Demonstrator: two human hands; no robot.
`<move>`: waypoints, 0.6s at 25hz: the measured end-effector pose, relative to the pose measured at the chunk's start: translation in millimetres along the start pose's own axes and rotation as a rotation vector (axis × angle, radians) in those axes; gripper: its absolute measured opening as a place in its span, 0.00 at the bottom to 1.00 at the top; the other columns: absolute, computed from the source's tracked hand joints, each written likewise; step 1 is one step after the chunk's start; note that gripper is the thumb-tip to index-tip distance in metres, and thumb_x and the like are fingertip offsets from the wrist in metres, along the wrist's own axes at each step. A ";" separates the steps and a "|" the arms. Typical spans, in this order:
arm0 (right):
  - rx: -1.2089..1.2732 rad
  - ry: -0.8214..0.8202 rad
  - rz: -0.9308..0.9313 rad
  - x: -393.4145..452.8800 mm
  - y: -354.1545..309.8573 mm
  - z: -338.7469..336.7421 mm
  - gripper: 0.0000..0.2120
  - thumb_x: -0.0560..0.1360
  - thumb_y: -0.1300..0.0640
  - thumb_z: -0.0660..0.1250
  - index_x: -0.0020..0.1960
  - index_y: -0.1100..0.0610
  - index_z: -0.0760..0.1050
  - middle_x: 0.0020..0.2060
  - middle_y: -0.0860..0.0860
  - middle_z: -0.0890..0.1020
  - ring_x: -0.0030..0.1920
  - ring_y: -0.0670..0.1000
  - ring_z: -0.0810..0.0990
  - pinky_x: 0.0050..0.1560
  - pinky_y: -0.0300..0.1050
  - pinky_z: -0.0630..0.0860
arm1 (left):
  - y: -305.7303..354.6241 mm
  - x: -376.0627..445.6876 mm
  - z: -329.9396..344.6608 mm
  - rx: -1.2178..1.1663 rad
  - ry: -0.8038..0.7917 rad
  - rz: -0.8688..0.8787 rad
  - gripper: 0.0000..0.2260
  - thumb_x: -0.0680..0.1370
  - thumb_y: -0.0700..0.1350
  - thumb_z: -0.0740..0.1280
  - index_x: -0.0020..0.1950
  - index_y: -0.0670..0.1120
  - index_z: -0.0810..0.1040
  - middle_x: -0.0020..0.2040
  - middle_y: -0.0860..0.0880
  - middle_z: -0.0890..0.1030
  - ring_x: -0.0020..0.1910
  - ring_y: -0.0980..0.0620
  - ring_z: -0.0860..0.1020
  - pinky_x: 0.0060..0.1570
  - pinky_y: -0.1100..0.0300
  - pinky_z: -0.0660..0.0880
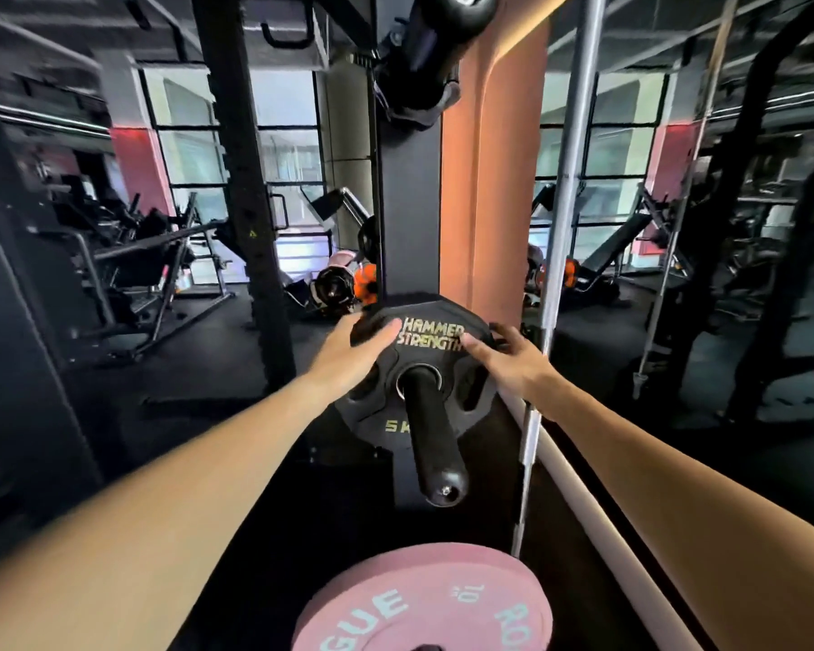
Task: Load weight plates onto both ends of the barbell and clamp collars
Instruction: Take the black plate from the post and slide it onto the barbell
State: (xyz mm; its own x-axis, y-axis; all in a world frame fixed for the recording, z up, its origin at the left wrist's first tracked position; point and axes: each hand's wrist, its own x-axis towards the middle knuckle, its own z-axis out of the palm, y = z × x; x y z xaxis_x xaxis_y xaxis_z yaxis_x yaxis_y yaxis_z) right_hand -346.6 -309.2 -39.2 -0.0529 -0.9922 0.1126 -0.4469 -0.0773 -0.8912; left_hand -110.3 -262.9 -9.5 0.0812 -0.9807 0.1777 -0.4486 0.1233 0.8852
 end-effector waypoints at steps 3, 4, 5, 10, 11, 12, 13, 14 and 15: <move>0.119 -0.021 0.021 11.9 16.0 9.6 0.33 0.69 0.31 0.71 0.65 0.52 0.76 0.60 0.50 0.83 0.62 0.52 0.81 0.69 0.51 0.73 | -7.5 12.5 4.1 0.061 0.089 0.003 0.21 0.76 0.67 0.65 0.60 0.54 0.76 0.55 0.54 0.80 0.58 0.52 0.77 0.49 0.58 0.70; 0.142 -0.022 0.022 11.4 19.4 10.8 0.35 0.66 0.29 0.71 0.63 0.51 0.76 0.60 0.49 0.83 0.61 0.53 0.81 0.69 0.52 0.73 | -10.0 14.6 2.1 0.079 0.091 0.003 0.19 0.75 0.67 0.65 0.55 0.54 0.77 0.51 0.55 0.80 0.54 0.52 0.78 0.48 0.57 0.71; 0.165 -0.026 0.018 8.7 21.2 10.1 0.37 0.63 0.27 0.70 0.63 0.50 0.77 0.60 0.49 0.83 0.61 0.52 0.81 0.69 0.52 0.73 | -11.9 15.7 -0.5 0.086 0.091 0.004 0.19 0.74 0.68 0.66 0.51 0.54 0.77 0.47 0.55 0.80 0.51 0.52 0.79 0.48 0.56 0.72; 0.387 -0.150 0.080 -25.9 37.3 -3.2 0.38 0.55 0.26 0.77 0.56 0.50 0.82 0.53 0.49 0.87 0.56 0.54 0.85 0.62 0.52 0.79 | -20.4 -8.2 -0.9 -0.081 0.124 -0.031 0.25 0.63 0.72 0.73 0.29 0.51 0.75 0.28 0.53 0.76 0.32 0.54 0.76 0.38 0.63 0.72; 0.438 -0.193 0.092 -37.8 41.5 -3.5 0.36 0.56 0.28 0.78 0.54 0.51 0.83 0.51 0.51 0.88 0.55 0.56 0.86 0.58 0.50 0.80 | -22.9 -17.3 0.4 -0.129 0.115 -0.044 0.26 0.60 0.73 0.74 0.26 0.51 0.75 0.26 0.51 0.74 0.29 0.54 0.75 0.33 0.66 0.72; 0.487 -0.215 0.094 -50.0 45.1 -2.0 0.35 0.57 0.29 0.79 0.54 0.52 0.84 0.50 0.54 0.88 0.54 0.57 0.86 0.55 0.49 0.82 | -25.8 -26.7 1.1 -0.158 0.115 -0.053 0.27 0.57 0.74 0.75 0.25 0.50 0.76 0.26 0.49 0.73 0.27 0.54 0.74 0.30 0.68 0.72; 0.529 -0.205 0.089 -63.5 47.1 0.3 0.35 0.57 0.30 0.79 0.53 0.55 0.85 0.50 0.58 0.88 0.54 0.59 0.86 0.55 0.50 0.82 | -28.1 -37.4 1.7 -0.186 0.120 -0.054 0.30 0.55 0.75 0.75 0.27 0.47 0.77 0.26 0.47 0.73 0.26 0.53 0.73 0.31 0.66 0.72; 0.563 -0.172 0.082 -77.9 45.8 1.9 0.37 0.57 0.31 0.80 0.53 0.58 0.85 0.50 0.61 0.87 0.52 0.62 0.86 0.56 0.52 0.82 | -29.8 -48.7 2.8 -0.213 0.126 -0.050 0.34 0.54 0.75 0.74 0.31 0.43 0.79 0.25 0.46 0.72 0.26 0.51 0.72 0.33 0.62 0.71; 0.578 -0.134 0.069 -92.6 42.5 1.8 0.38 0.56 0.31 0.80 0.51 0.61 0.85 0.48 0.63 0.87 0.48 0.64 0.86 0.56 0.54 0.82 | -30.9 -61.2 4.5 -0.240 0.138 -0.049 0.36 0.55 0.74 0.75 0.35 0.40 0.78 0.25 0.45 0.71 0.27 0.50 0.70 0.34 0.58 0.69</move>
State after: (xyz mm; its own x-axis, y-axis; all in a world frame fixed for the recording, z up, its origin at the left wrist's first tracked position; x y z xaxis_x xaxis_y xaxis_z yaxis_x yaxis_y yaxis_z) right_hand -359.1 -220.8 -88.3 0.0655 -0.9976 0.0233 0.1138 -0.0158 -0.9934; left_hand -105.4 -207.3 -49.6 0.2252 -0.9586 0.1743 -0.2192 0.1244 0.9677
